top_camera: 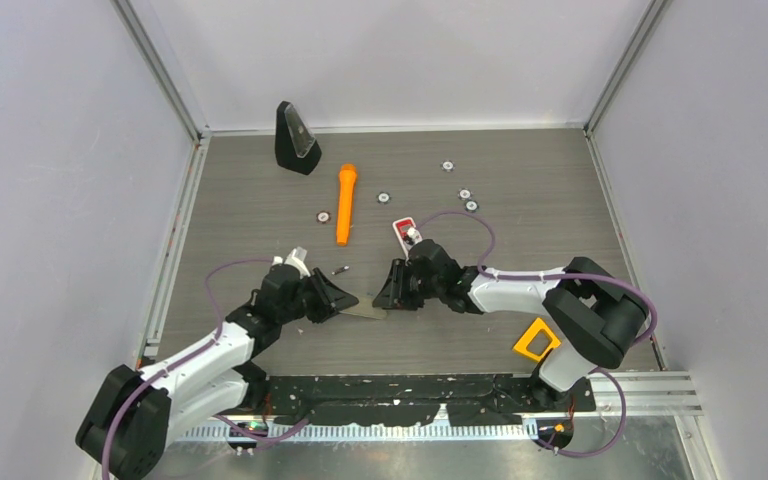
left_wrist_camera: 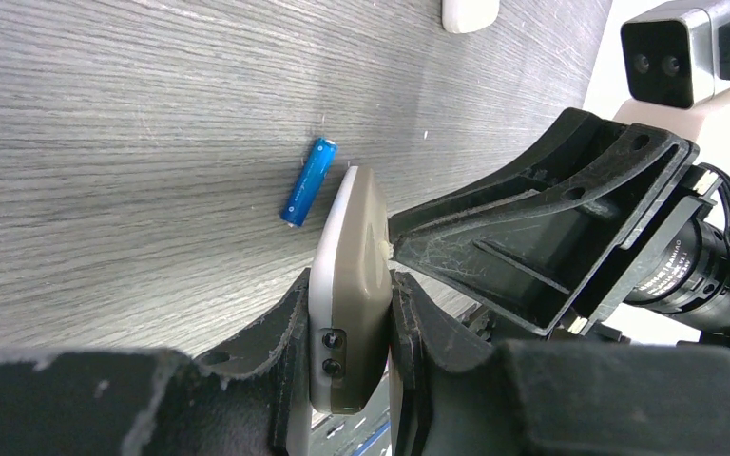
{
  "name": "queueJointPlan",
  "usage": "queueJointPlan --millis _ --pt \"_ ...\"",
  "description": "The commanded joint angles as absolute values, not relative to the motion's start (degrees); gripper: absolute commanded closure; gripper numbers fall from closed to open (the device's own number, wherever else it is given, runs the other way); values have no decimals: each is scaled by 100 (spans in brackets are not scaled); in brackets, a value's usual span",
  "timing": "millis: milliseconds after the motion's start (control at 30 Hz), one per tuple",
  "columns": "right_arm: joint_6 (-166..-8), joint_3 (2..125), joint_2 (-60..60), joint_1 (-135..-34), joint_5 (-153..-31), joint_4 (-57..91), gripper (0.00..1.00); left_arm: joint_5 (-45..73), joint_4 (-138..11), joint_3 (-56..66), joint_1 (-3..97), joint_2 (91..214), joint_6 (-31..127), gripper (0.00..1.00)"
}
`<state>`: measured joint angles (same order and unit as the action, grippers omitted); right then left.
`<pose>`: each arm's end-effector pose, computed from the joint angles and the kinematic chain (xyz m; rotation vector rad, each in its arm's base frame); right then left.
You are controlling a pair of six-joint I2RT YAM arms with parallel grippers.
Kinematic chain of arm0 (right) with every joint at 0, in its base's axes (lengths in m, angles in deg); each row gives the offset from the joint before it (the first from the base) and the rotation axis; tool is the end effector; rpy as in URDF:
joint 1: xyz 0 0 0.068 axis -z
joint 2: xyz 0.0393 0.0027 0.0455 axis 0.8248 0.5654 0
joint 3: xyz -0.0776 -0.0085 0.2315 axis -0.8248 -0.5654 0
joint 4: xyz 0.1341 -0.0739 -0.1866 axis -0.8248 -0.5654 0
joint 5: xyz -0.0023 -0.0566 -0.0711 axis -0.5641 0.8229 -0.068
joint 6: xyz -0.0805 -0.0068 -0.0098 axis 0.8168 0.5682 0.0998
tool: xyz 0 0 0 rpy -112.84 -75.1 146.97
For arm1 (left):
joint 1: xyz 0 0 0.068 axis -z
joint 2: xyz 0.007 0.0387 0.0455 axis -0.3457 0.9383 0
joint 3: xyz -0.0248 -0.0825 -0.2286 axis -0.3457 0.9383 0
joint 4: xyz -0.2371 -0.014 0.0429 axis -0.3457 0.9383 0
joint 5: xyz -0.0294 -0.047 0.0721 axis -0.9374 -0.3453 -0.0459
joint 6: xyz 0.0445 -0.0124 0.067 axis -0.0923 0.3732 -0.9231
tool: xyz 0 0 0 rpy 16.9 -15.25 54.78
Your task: Load the batteries into the remote control
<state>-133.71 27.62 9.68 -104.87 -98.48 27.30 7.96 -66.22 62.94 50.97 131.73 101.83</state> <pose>0.1941 0.2524 0.1193 -0.0507 2.5689 1.1166 0.1699 -0.1218 0.1219 -0.5789 2.3812 -1.1393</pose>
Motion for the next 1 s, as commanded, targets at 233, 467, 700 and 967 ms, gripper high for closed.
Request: queueJointPlan --millis 233,467,700,967 --pt "-13431 2821 827 -10431 -9728 3020 65 1194 -5653 6422 5118 13520 9714 100" --pt "-13394 2841 859 -10384 -9573 2797 62 1248 -5545 6411 5120 13483 9691 100" --pt "-13383 2862 954 -10373 -9597 2844 59 1248 -5561 6396 5122 13504 9685 100" --pt "-13428 2892 1103 -10371 -9810 3075 59 1227 -5590 6384 5124 13543 9683 100"
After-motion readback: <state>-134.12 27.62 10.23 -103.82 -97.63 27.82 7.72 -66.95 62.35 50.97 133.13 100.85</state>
